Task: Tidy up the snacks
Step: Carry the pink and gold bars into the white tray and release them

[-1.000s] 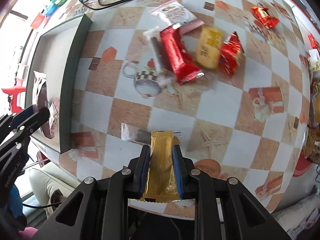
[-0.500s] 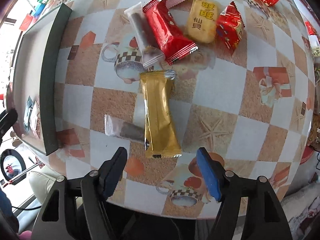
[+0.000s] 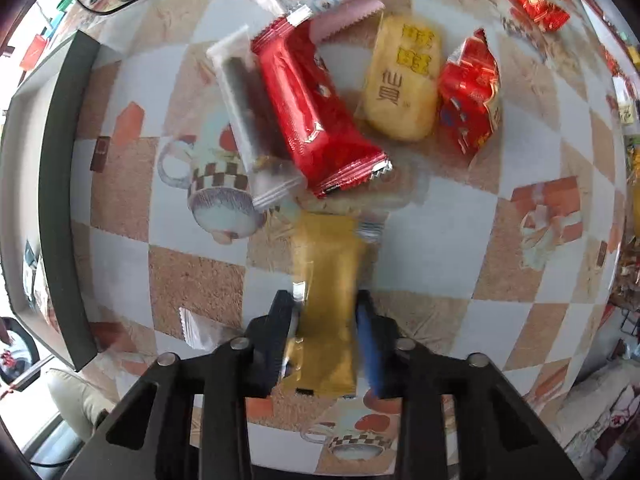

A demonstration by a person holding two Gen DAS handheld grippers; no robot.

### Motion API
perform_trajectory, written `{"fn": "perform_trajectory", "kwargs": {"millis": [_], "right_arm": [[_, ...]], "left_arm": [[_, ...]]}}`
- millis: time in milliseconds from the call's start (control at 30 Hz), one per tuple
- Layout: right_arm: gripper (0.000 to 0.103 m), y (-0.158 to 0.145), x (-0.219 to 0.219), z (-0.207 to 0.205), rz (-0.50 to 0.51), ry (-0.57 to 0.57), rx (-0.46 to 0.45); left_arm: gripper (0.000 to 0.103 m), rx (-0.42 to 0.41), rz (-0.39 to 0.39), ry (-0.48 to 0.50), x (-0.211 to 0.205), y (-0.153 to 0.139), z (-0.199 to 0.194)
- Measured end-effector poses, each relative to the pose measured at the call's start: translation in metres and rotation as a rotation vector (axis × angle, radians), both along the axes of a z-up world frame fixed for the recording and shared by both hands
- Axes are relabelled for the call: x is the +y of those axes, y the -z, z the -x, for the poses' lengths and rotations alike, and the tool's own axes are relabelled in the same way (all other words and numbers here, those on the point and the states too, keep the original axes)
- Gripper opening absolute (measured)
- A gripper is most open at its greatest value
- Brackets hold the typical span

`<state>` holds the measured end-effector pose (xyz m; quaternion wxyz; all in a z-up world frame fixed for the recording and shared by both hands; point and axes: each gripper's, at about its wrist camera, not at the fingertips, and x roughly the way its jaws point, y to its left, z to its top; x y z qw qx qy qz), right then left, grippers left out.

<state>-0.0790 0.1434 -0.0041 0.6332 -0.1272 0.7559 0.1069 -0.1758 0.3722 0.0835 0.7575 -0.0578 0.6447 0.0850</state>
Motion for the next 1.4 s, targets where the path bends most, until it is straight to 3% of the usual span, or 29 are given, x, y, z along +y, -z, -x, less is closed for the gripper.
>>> {"fn": "perform_trajectory", "kwargs": {"millis": [100,300,700,833,1233,1300,1333,1367,1400], "right_arm": [[0.024,-0.002,0.009,0.005,0.000,-0.018,-0.010],[0.024,-0.030,0.046,0.011,-0.119,-0.035,-0.027],[0.024,-0.069,0.167,0.036,-0.313,-0.185,-0.003],[0.024,-0.067,0.198,0.046,-0.326,-0.229,0.012],[0.024,-0.053,0.224,0.060,-0.336,-0.278,0.055],[0.024,-0.051,0.226,0.063,-0.334,-0.281,0.063],[0.025,-0.051,0.223,0.062,-0.329,-0.281,0.068],[0.034,-0.049,0.222,0.062,-0.320,-0.278,0.071],[0.048,-0.048,0.220,0.061,-0.312,-0.272,0.073]], "left_arm": [[0.026,0.001,0.008,-0.043,0.013,0.002,0.002],[0.026,-0.007,0.007,-0.091,0.034,0.004,0.001],[0.026,0.010,0.015,-0.126,0.055,0.012,0.001],[0.026,0.021,0.019,-0.128,0.057,0.017,0.003],[0.026,0.062,0.027,-0.139,0.064,0.031,0.004],[0.036,0.060,0.017,-0.133,0.062,0.030,0.003],[0.053,0.059,0.009,-0.130,0.061,0.029,0.004],[0.074,0.057,-0.004,-0.129,0.060,0.028,0.004],[0.080,0.050,-0.018,-0.130,0.059,0.026,0.005]]}}
